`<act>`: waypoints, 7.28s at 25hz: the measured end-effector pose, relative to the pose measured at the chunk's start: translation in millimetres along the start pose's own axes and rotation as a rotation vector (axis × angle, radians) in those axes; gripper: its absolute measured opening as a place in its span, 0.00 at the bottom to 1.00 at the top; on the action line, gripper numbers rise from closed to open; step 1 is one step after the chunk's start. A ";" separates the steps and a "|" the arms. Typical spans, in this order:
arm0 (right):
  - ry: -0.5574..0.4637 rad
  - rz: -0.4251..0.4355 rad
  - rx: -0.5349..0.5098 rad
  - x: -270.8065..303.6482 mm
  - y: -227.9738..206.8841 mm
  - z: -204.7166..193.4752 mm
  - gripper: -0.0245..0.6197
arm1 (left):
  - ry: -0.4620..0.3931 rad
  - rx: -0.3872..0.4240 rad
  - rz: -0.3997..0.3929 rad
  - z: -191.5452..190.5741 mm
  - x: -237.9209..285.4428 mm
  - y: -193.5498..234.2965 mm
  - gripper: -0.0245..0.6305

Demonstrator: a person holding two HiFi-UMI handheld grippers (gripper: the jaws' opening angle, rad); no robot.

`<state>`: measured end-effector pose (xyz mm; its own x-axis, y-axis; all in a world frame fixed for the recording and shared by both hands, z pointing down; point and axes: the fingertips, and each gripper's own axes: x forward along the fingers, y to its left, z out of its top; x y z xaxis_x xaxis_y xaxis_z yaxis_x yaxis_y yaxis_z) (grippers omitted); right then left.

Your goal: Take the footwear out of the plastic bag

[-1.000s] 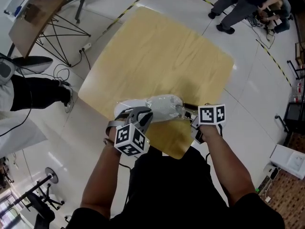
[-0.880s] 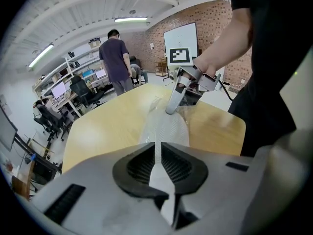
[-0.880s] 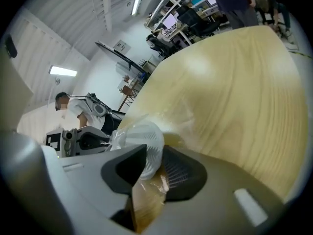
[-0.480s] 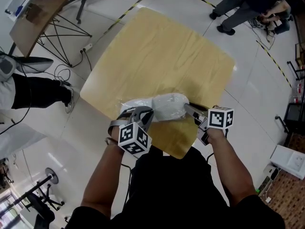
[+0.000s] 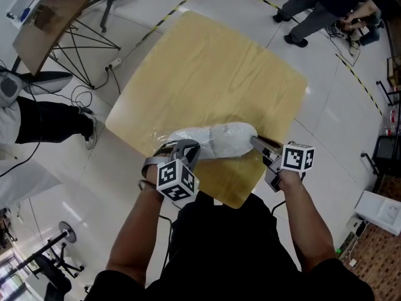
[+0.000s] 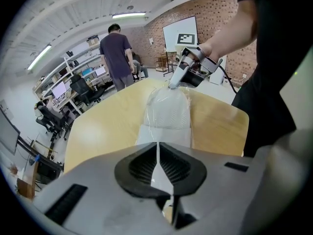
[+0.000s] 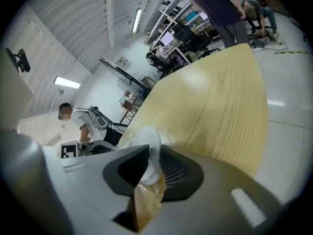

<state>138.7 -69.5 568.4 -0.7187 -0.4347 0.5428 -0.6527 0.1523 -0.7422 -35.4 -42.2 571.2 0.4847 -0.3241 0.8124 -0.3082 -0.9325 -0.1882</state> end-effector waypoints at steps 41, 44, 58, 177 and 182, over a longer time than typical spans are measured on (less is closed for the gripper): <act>0.003 -0.033 0.035 -3.5 -17.0 -18.1 0.16 | 0.112 0.014 0.060 -54.1 -23.5 8.1 0.06; 0.006 -0.034 0.035 -3.3 -17.4 -18.2 0.16 | 0.120 0.011 0.060 -57.9 -24.4 7.1 0.06; 0.022 -0.036 0.030 -5.0 -19.0 -20.8 0.16 | 0.154 0.004 0.058 -73.7 -29.9 4.3 0.06; 0.053 -0.055 -0.030 -1.8 -17.1 -16.5 0.16 | 0.137 -0.162 0.340 -8.2 -21.4 151.3 0.05; 0.051 -0.045 -0.023 -1.1 -19.8 -17.0 0.16 | 0.167 -0.113 0.229 28.8 33.6 134.4 0.05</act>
<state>148.3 -56.9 589.2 -0.6994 -0.3956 0.5953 -0.6895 0.1542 -0.7077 -37.0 -183.0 557.3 0.2542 -0.4845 0.8370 -0.4872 -0.8118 -0.3219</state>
